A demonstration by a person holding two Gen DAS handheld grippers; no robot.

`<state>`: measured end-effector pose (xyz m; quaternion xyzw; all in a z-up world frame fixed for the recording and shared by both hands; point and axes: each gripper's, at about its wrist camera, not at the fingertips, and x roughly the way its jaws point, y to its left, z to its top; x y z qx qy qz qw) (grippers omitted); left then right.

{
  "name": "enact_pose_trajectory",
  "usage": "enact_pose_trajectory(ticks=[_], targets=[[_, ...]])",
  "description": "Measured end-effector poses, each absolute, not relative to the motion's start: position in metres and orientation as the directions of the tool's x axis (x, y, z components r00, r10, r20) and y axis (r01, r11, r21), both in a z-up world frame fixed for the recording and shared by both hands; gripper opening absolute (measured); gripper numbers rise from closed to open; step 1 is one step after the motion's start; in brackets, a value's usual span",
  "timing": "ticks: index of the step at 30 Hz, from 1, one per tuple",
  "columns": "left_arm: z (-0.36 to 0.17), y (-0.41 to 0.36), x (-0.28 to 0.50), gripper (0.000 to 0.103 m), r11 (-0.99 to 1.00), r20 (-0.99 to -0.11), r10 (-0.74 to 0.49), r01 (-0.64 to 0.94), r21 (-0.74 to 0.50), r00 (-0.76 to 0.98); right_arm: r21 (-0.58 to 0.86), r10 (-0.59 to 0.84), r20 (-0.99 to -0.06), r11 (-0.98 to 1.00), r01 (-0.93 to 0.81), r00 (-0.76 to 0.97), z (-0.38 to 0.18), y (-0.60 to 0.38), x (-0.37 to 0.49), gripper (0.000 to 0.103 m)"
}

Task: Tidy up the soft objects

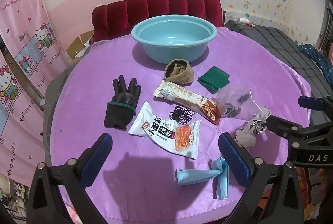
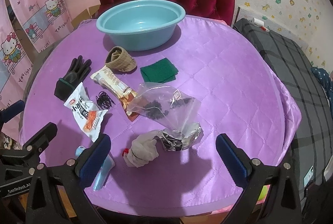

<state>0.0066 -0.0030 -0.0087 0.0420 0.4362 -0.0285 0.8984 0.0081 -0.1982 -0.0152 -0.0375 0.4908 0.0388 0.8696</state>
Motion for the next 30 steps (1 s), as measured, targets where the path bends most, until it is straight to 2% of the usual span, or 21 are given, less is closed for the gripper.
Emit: enact_pose_trajectory(ticks=[18,30], targets=[[-0.014,0.001,0.004,0.103,0.994,-0.800,-0.068,0.109,-0.004,0.595,-0.012,0.044,-0.875,0.994,-0.111,0.482,-0.024,-0.205,0.012,0.103],[-0.028,0.000,-0.007,0.103,0.991,-0.826,-0.089,0.135,-0.016,0.556,0.012,0.065,-0.918,0.991,-0.137,0.390,-0.056,-0.200,0.013,0.103]])
